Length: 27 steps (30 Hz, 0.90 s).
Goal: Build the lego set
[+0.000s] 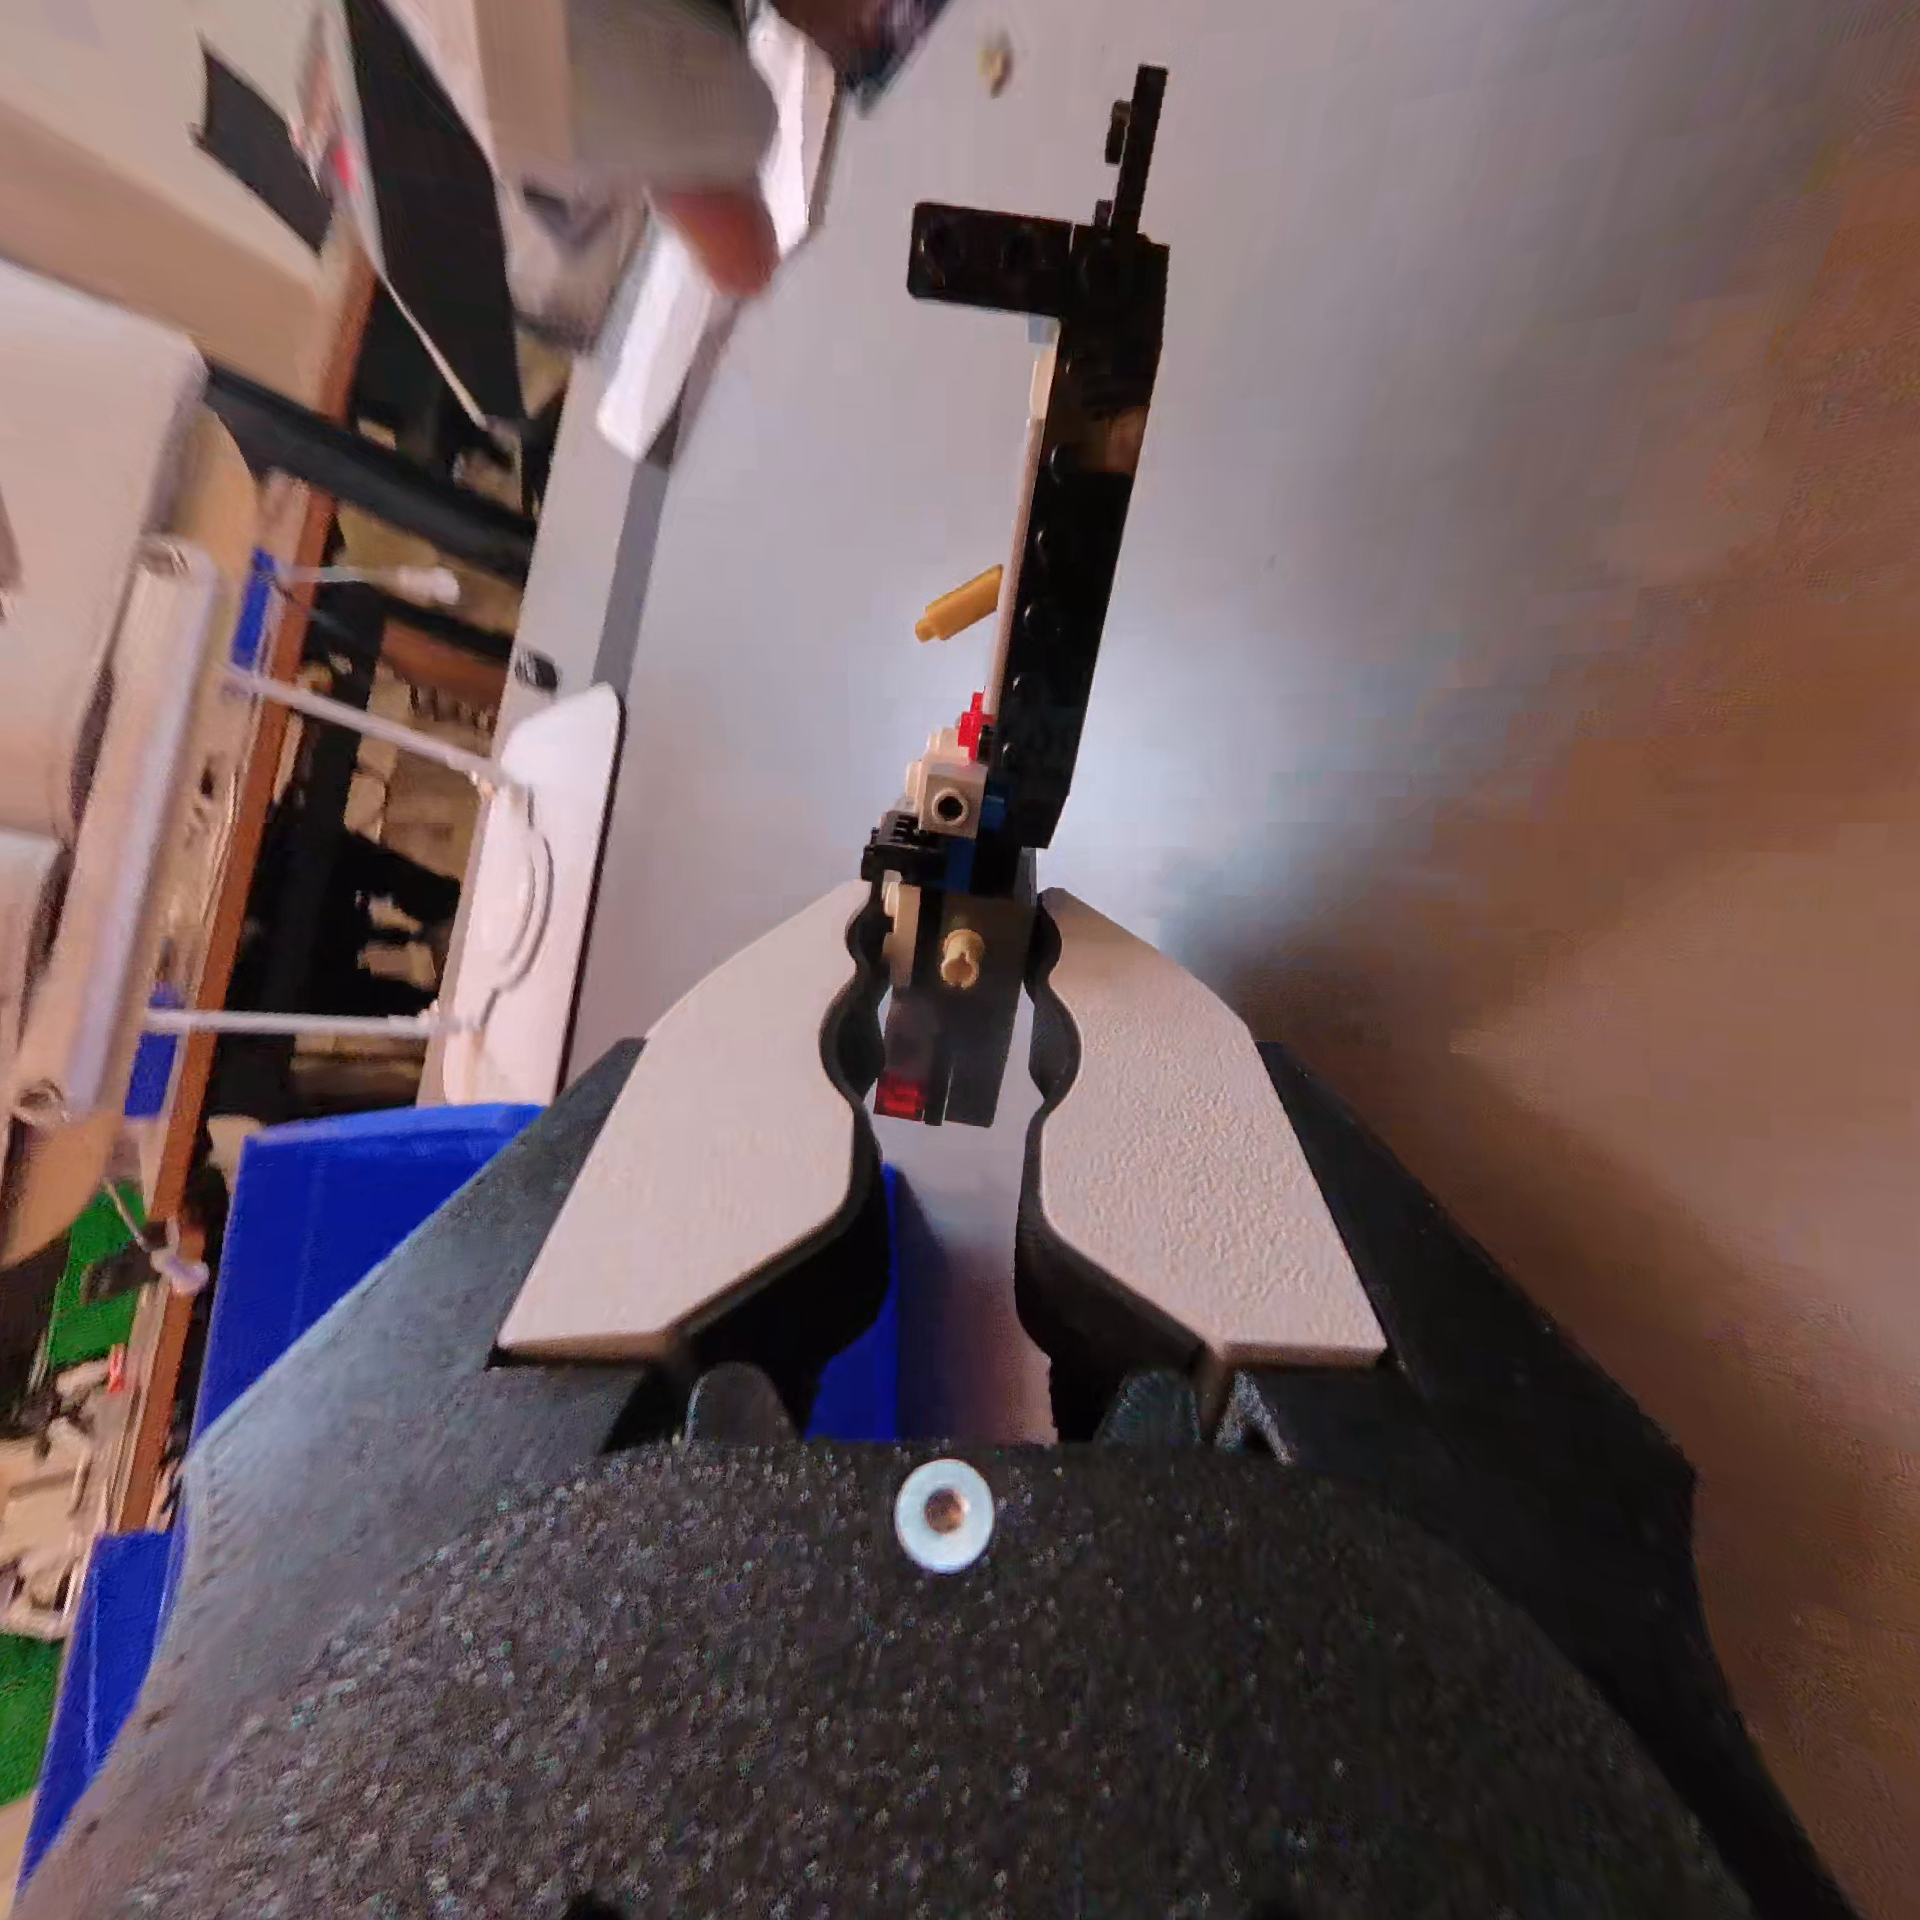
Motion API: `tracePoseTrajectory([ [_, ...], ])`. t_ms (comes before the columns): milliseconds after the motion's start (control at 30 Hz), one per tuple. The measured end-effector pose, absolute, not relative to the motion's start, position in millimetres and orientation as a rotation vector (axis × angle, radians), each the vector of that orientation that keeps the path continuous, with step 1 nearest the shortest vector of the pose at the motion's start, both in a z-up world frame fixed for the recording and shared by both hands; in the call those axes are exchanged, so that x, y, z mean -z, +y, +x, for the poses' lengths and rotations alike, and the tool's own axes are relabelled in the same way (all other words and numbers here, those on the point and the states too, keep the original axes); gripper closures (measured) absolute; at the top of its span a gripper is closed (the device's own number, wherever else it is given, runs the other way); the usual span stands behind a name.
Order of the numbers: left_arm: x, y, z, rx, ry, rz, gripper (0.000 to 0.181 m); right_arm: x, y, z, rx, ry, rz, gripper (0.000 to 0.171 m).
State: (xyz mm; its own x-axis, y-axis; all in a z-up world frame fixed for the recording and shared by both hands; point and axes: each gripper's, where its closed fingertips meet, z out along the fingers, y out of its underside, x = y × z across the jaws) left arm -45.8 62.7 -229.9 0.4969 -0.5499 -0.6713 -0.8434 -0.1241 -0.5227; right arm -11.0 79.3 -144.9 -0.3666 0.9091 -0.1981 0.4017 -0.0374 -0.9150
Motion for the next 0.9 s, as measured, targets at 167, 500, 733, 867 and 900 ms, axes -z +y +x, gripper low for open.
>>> tracePoseTrajectory([
  [167,230.4,67.9,-52.3,-0.478,1.115,-1.863,0.156,178.0,50.1,-19.6,-0.784,-2.026,-1.249,0.136],
  [500,243.0,68.1,-55.1,-0.626,1.153,-1.891,0.156,214.6,51.2,-31.6,-0.610,-2.084,-1.287,0.152],
  [733,253.5,65.8,-53.9,-0.640,1.187,-1.915,0.157,228.7,52.6,-34.8,-0.516,-2.111,-1.268,0.159],
  [867,251.7,67.0,-56.2,-0.657,1.184,-1.903,0.157,227.6,52.8,-35.9,-0.518,-2.102,-1.245,0.163],
  [900,251.8,67.0,-56.1,-0.659,1.187,-1.899,0.157,227.8,52.8,-35.9,-0.523,-2.102,-1.245,0.164],
])
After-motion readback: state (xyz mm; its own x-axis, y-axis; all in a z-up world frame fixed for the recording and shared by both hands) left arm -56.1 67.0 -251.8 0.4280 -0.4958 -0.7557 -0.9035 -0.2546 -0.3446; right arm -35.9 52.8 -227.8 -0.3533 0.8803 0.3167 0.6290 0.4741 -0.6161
